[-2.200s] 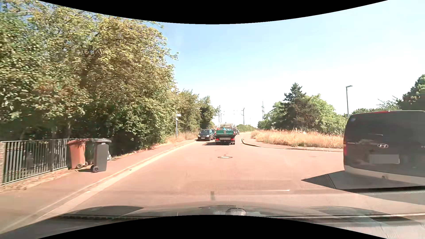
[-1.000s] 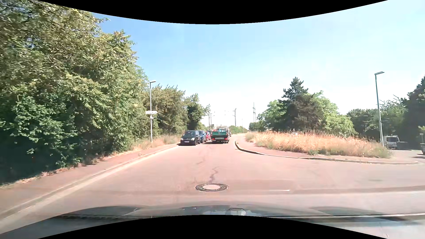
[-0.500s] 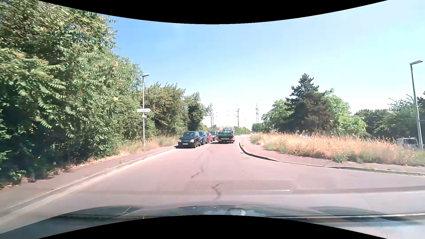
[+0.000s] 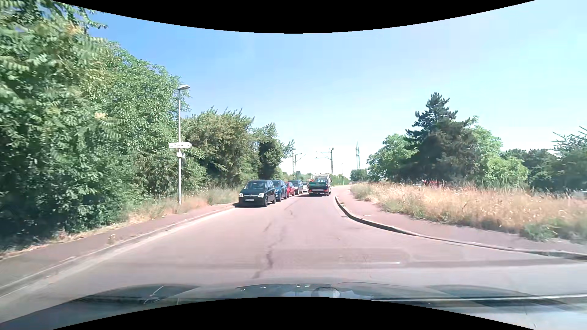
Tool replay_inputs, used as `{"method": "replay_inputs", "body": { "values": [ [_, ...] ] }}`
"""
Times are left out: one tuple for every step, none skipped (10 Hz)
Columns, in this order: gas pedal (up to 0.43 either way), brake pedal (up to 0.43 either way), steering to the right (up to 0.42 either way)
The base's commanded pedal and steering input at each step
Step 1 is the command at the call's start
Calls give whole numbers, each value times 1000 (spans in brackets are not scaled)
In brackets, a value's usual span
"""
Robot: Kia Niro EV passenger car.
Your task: Follow the waypoints while adhering to traffic rules and regulations
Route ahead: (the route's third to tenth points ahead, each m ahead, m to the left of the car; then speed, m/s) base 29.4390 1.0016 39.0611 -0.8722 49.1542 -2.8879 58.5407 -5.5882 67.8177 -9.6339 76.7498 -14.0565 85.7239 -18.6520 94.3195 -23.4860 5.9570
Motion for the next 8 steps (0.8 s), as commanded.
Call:
{"method": "replay_inputs", "body": {
  "values": [
    [268, 0, -4],
    [268, 0, -1],
    [268, 0, 3],
    [268, 0, 7],
    [268, 0, 8],
    [268, 0, 10],
    [268, 0, 12],
    [268, 0, 13]
  ]
}}
